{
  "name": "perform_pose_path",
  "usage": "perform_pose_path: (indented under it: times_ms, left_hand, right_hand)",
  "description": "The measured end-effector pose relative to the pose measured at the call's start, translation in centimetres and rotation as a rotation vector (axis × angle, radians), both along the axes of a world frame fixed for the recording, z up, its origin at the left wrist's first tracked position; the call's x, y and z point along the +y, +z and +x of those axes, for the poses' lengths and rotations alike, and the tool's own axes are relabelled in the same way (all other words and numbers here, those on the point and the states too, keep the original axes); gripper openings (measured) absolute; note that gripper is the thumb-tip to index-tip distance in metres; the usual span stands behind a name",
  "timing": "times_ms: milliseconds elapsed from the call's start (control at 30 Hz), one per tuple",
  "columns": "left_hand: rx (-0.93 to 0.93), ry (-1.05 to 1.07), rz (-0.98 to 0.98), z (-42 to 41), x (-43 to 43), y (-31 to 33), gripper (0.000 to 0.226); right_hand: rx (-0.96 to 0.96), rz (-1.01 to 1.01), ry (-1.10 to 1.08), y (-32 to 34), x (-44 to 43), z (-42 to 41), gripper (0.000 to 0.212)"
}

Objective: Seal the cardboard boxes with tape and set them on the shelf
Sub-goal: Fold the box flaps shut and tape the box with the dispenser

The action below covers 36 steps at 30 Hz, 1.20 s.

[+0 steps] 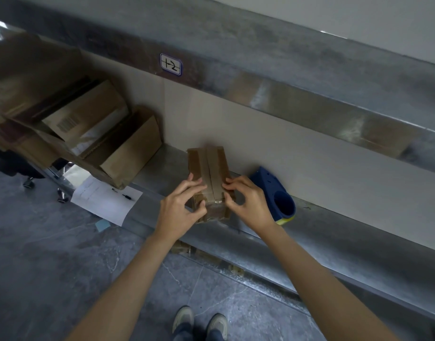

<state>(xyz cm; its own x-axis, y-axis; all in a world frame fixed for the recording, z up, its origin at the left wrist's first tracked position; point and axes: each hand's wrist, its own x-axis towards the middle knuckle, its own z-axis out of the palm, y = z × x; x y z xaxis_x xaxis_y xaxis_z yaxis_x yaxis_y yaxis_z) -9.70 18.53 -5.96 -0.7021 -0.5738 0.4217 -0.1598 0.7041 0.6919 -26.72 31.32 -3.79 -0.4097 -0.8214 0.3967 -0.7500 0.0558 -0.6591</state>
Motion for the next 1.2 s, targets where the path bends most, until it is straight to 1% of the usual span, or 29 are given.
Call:
perform_pose_path:
  times_ms: [100, 233, 400, 467, 700, 800, 867, 900, 1000, 1067, 1133, 1200]
  left_hand:
    - [-0.003, -0.011, 0.029, 0.1, 0.0, 0.2, 0.039]
    - [-0.014, -0.039, 0.058, 0.4, -0.1, 0.4, 0.040]
    - [-0.037, -0.064, 0.084, 0.5, -0.4, 0.7, 0.040]
    - [-0.046, -0.060, 0.095, 0.5, -0.4, 0.7, 0.036]
    - [-0.057, -0.067, 0.126, 0.5, -0.5, 0.5, 0.035]
    - [-0.064, -0.067, 0.170, 0.5, -0.4, 0.7, 0.036]
    - [-0.075, -0.090, 0.205, 0.6, -0.4, 1.1, 0.037]
    - [-0.085, -0.106, 0.218, 0.7, -0.5, 1.3, 0.038]
    - [-0.122, -0.142, 0.241, 0.9, -0.9, 1.6, 0.047]
    - [-0.134, -0.133, 0.242, 0.9, -1.1, 1.5, 0.053]
    - [-0.121, -0.112, 0.229, 0.9, -0.9, 1.4, 0.053]
    - [-0.104, -0.094, 0.205, 0.8, -0.6, 1.3, 0.049]
  right_hand:
    - [-0.016, 0.005, 0.008, 0.2, 0.2, 0.1, 0.018]
    - [-0.019, 0.038, 0.039, 0.3, 0.8, 0.3, 0.027]
    - [0.017, 0.061, 0.055, 0.2, 0.8, -0.2, 0.026]
    - [0.023, 0.065, 0.072, 0.4, 0.8, -0.4, 0.027]
    - [0.008, 0.094, 0.090, 0.5, 1.1, -0.6, 0.030]
    - [-0.018, 0.095, 0.085, 0.6, 1.0, -0.7, 0.034]
    - [-0.033, 0.104, 0.085, 0.9, 1.1, -0.6, 0.031]
    - [-0.041, 0.116, 0.091, 1.1, 1.1, -0.6, 0.033]
    - [-0.029, 0.186, 0.143, 1.6, 1.5, -0.7, 0.049]
    - [0.004, 0.237, 0.177, 1.8, 1.7, -1.1, 0.053]
    - [0.030, 0.238, 0.189, 1.7, 1.6, -1.4, 0.051]
    - [0.039, 0.191, 0.177, 1.4, 1.4, -1.5, 0.046]
